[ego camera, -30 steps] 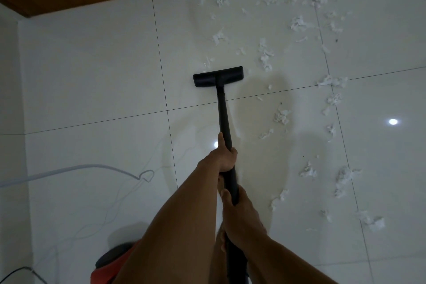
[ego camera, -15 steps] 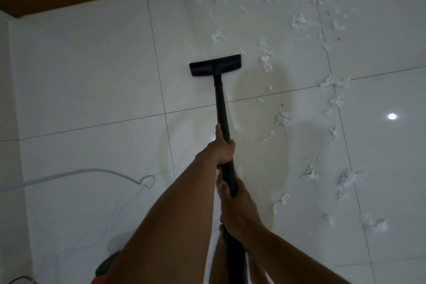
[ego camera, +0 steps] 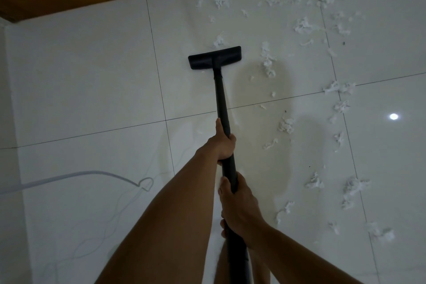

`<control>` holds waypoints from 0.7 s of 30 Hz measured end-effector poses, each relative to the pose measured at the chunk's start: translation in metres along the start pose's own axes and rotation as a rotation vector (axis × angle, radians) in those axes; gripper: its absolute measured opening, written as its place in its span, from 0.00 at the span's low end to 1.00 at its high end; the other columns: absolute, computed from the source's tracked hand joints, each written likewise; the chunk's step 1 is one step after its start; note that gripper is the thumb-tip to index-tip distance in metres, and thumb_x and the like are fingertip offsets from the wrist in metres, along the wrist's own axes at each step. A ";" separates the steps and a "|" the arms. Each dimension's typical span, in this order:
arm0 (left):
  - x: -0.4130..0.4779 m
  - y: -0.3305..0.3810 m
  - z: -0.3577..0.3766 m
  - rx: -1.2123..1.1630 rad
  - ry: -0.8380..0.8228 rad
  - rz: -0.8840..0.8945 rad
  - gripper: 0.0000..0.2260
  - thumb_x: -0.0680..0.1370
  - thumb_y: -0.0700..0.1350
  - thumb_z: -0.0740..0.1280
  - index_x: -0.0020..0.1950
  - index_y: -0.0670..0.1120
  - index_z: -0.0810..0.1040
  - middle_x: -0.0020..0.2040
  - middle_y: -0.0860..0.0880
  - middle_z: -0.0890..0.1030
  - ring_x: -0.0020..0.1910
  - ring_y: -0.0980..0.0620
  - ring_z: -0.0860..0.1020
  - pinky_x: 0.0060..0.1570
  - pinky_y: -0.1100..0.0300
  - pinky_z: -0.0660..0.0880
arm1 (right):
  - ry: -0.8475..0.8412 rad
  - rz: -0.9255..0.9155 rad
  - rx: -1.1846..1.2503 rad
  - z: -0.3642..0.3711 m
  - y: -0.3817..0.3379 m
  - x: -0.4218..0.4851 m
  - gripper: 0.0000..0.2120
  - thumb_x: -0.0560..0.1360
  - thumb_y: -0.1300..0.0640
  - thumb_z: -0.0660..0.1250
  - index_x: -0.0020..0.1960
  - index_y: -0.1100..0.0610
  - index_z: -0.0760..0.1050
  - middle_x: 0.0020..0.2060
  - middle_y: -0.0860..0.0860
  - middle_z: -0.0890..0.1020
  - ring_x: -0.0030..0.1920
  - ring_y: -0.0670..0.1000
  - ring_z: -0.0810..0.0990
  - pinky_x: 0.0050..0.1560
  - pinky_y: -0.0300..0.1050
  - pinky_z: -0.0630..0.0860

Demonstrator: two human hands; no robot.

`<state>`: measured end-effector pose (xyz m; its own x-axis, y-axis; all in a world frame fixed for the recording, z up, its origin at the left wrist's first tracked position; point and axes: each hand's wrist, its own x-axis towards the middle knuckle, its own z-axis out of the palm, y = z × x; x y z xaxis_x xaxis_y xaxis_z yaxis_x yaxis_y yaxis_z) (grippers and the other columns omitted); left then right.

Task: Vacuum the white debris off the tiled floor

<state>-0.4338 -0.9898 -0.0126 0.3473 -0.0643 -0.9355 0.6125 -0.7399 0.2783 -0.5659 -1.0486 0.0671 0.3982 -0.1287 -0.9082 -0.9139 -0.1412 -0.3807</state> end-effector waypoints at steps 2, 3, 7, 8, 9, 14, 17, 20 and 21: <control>0.002 0.002 -0.005 0.006 0.004 0.007 0.33 0.87 0.53 0.52 0.81 0.58 0.30 0.67 0.38 0.77 0.54 0.41 0.82 0.51 0.50 0.81 | 0.005 0.015 0.007 0.002 -0.005 0.003 0.11 0.79 0.39 0.58 0.50 0.45 0.71 0.52 0.60 0.78 0.26 0.51 0.78 0.25 0.45 0.80; 0.003 0.003 -0.007 0.011 0.007 0.010 0.33 0.87 0.53 0.52 0.81 0.57 0.30 0.68 0.38 0.77 0.53 0.42 0.81 0.51 0.50 0.81 | 0.007 0.024 0.010 0.003 -0.007 0.005 0.11 0.79 0.38 0.58 0.51 0.45 0.71 0.52 0.60 0.78 0.25 0.51 0.79 0.25 0.45 0.80; 0.010 0.007 -0.017 0.014 0.007 0.015 0.33 0.87 0.54 0.51 0.81 0.58 0.29 0.68 0.38 0.77 0.51 0.43 0.80 0.50 0.50 0.81 | 0.021 0.039 0.003 0.007 -0.017 0.009 0.13 0.78 0.37 0.57 0.55 0.43 0.70 0.52 0.59 0.79 0.24 0.51 0.80 0.26 0.46 0.81; 0.011 0.008 -0.019 0.012 0.007 0.015 0.33 0.87 0.54 0.51 0.81 0.58 0.29 0.68 0.38 0.77 0.51 0.43 0.80 0.49 0.51 0.81 | 0.021 0.041 0.002 0.008 -0.020 0.010 0.13 0.78 0.37 0.57 0.57 0.42 0.70 0.53 0.59 0.79 0.24 0.51 0.80 0.26 0.47 0.81; 0.012 0.009 -0.022 0.013 0.008 0.015 0.33 0.87 0.54 0.51 0.81 0.58 0.29 0.68 0.38 0.77 0.51 0.43 0.80 0.48 0.51 0.81 | 0.015 0.045 0.007 0.008 -0.023 0.011 0.14 0.78 0.36 0.57 0.59 0.42 0.70 0.53 0.60 0.78 0.24 0.51 0.80 0.26 0.46 0.81; 0.014 0.016 -0.037 0.022 0.009 0.014 0.33 0.87 0.53 0.51 0.81 0.58 0.30 0.68 0.38 0.77 0.50 0.44 0.80 0.45 0.53 0.79 | -0.023 0.056 0.033 0.010 -0.042 0.011 0.14 0.81 0.38 0.56 0.64 0.40 0.67 0.45 0.58 0.80 0.26 0.51 0.80 0.29 0.45 0.82; 0.013 0.020 -0.045 0.033 0.016 0.014 0.33 0.87 0.54 0.51 0.81 0.58 0.30 0.68 0.38 0.77 0.50 0.44 0.80 0.47 0.52 0.80 | -0.040 0.029 0.005 0.010 -0.055 0.008 0.12 0.82 0.40 0.55 0.64 0.40 0.67 0.34 0.53 0.78 0.25 0.49 0.80 0.38 0.50 0.86; 0.014 0.026 -0.053 0.049 0.020 0.011 0.32 0.87 0.54 0.51 0.81 0.57 0.30 0.68 0.38 0.77 0.50 0.43 0.80 0.50 0.51 0.81 | -0.041 0.022 -0.001 0.004 -0.071 0.003 0.13 0.83 0.43 0.56 0.65 0.45 0.68 0.34 0.53 0.77 0.26 0.49 0.79 0.32 0.45 0.84; 0.014 0.029 -0.055 0.052 0.019 0.009 0.32 0.87 0.54 0.51 0.81 0.57 0.30 0.68 0.38 0.77 0.51 0.43 0.81 0.51 0.50 0.82 | -0.030 0.002 -0.019 0.000 -0.079 0.000 0.13 0.84 0.44 0.56 0.64 0.48 0.68 0.34 0.53 0.77 0.27 0.48 0.78 0.29 0.42 0.83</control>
<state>-0.3721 -0.9749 -0.0060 0.3663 -0.0589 -0.9286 0.5718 -0.7731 0.2746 -0.4936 -1.0374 0.0971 0.3938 -0.1000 -0.9138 -0.9128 -0.1596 -0.3759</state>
